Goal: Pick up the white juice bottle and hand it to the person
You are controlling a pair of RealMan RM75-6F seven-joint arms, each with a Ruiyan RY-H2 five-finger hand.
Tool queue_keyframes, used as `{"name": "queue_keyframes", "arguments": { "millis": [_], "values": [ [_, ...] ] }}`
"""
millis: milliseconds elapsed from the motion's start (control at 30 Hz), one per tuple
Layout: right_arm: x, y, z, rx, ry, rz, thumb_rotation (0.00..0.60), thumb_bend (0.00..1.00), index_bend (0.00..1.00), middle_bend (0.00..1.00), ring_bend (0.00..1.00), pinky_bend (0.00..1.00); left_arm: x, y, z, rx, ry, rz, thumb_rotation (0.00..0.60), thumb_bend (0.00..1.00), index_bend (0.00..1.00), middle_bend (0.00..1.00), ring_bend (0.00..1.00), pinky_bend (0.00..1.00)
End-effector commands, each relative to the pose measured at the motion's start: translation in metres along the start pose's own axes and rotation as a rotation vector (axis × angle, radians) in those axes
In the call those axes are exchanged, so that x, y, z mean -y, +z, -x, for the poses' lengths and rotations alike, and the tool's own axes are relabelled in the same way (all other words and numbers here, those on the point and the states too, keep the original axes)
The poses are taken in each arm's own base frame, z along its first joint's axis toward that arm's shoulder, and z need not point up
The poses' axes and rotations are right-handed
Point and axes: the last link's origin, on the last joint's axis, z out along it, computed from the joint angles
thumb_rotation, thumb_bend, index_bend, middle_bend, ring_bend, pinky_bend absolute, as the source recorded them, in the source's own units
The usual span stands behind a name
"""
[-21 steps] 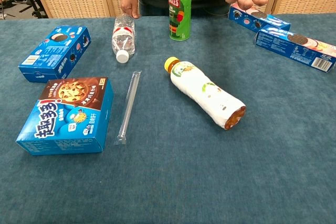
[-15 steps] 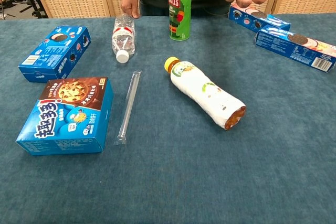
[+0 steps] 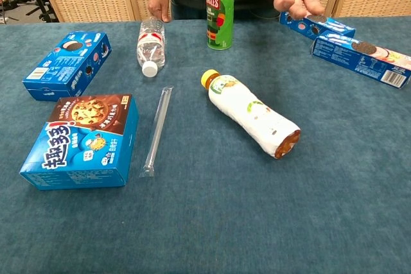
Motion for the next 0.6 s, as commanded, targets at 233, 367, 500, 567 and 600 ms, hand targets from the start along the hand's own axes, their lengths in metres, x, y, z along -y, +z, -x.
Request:
{"name": "queue_keyframes", "arguments": {
  "millis": [233,367,500,567,600],
  "values": [
    [0.027,0.063,0.020,-0.022,-0.325,-0.609,0.600,0.00,0.18,0.05,0.00,0.00,0.000,0.008,0.008,0.037,0.019,-0.023,0.600,0.00,0.00,0.00,0.00,0.00],
    [0.051,0.083,0.022,-0.040,-0.393,-0.783,0.600,0.00,0.19,0.06,0.00,0.00,0.002,0.013,0.012,0.056,0.031,-0.040,0.600,0.00,0.00,0.00,0.00,0.00],
    [0.067,0.096,0.024,-0.052,-0.452,-0.873,0.600,0.00,0.20,0.07,0.00,0.00,0.003,0.016,0.014,0.067,0.037,-0.053,0.600,0.00,0.00,0.00,0.00,0.00],
    [0.076,0.104,0.025,-0.057,-0.478,-0.906,0.600,0.01,0.20,0.07,0.00,0.00,0.003,0.018,0.016,0.073,0.040,-0.059,0.600,0.00,0.00,0.00,0.00,0.00],
    [0.081,0.107,0.024,-0.060,-0.488,-0.921,0.600,0.02,0.20,0.07,0.00,0.00,0.004,0.019,0.016,0.075,0.042,-0.062,0.600,0.00,0.00,0.00,0.00,0.00]
  ]
}}
